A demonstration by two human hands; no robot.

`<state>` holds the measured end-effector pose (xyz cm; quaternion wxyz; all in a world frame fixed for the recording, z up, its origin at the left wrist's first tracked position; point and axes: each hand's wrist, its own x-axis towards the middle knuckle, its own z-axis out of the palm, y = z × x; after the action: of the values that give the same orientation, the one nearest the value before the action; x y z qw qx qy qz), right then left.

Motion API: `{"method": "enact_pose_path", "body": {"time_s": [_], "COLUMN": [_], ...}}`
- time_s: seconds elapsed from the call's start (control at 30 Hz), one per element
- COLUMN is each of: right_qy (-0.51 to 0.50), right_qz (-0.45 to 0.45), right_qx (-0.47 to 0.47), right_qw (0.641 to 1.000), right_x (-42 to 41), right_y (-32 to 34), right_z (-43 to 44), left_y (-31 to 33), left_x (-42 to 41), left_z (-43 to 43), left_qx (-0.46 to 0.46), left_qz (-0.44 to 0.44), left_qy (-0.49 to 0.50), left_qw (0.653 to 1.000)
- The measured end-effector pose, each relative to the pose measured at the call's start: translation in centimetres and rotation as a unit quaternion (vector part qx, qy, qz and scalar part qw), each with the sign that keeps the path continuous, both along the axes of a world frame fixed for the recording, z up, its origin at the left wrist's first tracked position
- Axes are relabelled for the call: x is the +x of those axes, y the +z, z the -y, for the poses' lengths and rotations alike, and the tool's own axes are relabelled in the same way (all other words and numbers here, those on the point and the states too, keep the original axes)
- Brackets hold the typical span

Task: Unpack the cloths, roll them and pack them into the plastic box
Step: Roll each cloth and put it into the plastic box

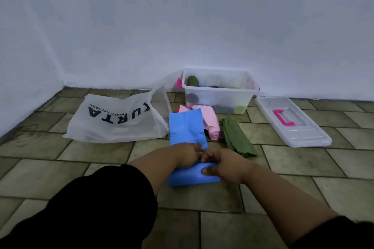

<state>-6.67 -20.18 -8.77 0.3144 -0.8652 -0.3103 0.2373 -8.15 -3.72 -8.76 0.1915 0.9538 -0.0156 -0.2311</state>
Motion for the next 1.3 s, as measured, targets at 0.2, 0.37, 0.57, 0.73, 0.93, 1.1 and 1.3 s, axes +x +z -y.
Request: {"method": "enact_pose_path", "body": {"time_s": [0.2, 0.37, 0.57, 0.73, 0.93, 1.1, 1.3], "right_qy": [-0.026, -0.031, -0.047, -0.027, -0.029, -0.022, -0.023], "right_qz": [0.011, 0.037, 0.139, 0.157, 0.148, 0.198, 0.181], "right_qx": [-0.007, -0.032, -0.084, -0.056, -0.117, -0.037, -0.033], "right_qw": [1.0, 0.998, 0.986, 0.986, 0.982, 0.979, 0.983], "right_x": [0.4, 0.6, 0.0, -0.5, 0.5, -0.3, -0.2], "right_y": [-1.0, -1.4, -1.7, -1.9, -2.2, -2.4, -2.0], "right_z": [-0.4, -0.4, -0.3, 1.0, 0.3, 0.4, 0.8], "left_y": [-1.5, -3.5, -4.2, -3.9, -4.7, -4.7, -4.0], "left_x": [-2.0, -5.9, -6.0, -5.1, -6.0, -5.5, -4.4], "left_z": [-0.9, -1.9, -2.0, -2.3, -2.5, -2.7, -3.0], "left_qx": [-0.056, 0.016, -0.03, -0.056, 0.093, 0.091, 0.099], "left_qz": [0.188, 0.338, 0.327, 0.27, 0.328, 0.283, 0.238], "left_qy": [0.016, -0.014, 0.052, 0.098, 0.0, -0.001, 0.004], "left_qw": [0.981, 0.941, 0.943, 0.956, 0.94, 0.955, 0.966]}}
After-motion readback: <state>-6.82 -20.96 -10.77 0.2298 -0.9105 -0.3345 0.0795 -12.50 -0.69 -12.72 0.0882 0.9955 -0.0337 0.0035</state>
